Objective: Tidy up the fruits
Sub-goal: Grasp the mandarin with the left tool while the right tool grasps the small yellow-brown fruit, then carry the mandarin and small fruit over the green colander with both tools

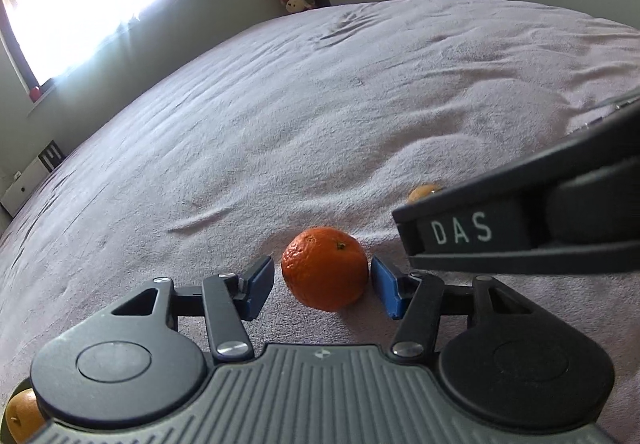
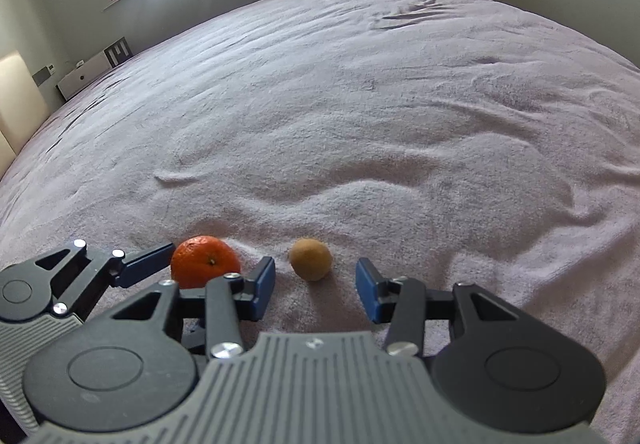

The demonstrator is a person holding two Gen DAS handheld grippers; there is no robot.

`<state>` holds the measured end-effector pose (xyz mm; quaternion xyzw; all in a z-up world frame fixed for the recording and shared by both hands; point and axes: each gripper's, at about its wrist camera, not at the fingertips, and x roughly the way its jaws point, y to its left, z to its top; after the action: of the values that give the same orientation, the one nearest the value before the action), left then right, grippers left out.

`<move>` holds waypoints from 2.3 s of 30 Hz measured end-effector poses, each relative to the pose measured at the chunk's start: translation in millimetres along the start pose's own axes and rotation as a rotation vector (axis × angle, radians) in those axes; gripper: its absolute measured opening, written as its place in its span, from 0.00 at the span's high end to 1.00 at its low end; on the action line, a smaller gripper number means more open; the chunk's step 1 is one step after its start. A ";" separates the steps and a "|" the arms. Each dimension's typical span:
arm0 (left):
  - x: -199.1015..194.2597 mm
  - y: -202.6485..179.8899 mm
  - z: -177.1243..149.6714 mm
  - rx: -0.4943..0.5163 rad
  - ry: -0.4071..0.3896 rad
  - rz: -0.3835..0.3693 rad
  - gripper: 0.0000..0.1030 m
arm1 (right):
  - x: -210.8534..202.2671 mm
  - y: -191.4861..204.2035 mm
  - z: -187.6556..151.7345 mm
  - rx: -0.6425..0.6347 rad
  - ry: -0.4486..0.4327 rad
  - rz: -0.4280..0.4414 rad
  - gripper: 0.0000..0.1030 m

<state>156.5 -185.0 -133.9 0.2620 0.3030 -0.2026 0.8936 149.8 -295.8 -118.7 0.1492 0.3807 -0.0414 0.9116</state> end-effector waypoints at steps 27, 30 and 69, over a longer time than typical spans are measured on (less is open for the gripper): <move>1.6 10.8 1.2 -0.065 0.022 -0.059 0.51 | 8.4 2.1 5.1 0.016 0.017 0.030 0.79; -2.7 14.9 1.6 -0.099 0.033 -0.066 0.51 | 7.1 -0.3 6.3 0.028 0.024 0.018 0.79; -186.8 62.2 -28.9 -0.378 0.031 -0.127 0.51 | -124.9 58.7 -28.1 -0.124 0.063 0.126 0.79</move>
<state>39.1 -81.3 -11.0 0.0733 0.3652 -0.1939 0.9075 53.5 -236.2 -35.0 0.1173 0.4007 0.0444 0.9076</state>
